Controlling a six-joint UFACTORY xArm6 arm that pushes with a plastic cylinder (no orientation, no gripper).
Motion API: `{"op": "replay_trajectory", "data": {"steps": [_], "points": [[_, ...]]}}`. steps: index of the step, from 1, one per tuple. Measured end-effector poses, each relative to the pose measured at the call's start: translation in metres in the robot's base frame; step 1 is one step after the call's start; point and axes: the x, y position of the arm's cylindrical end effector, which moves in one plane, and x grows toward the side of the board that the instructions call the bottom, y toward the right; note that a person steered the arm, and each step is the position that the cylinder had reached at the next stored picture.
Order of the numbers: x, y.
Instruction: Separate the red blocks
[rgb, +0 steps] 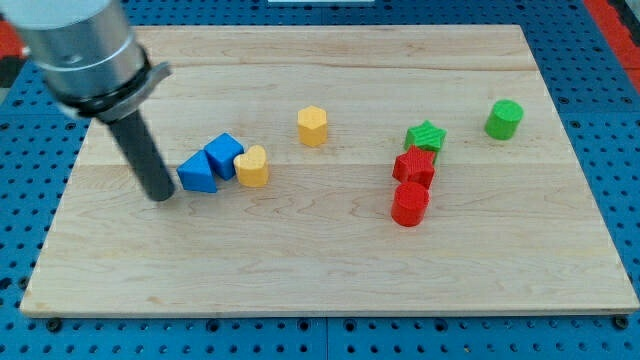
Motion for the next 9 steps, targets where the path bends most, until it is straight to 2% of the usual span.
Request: {"op": "replay_trajectory", "data": {"steps": [1,2,3,4,5,6,7,8,9], "points": [[-0.031,0.069],[-0.040,0.100],[0.005,0.049],[0.061,0.120],[0.089,0.263],[0.073,0.313],[0.024,0.288],[0.009,0.235],[0.053,0.222]]}}
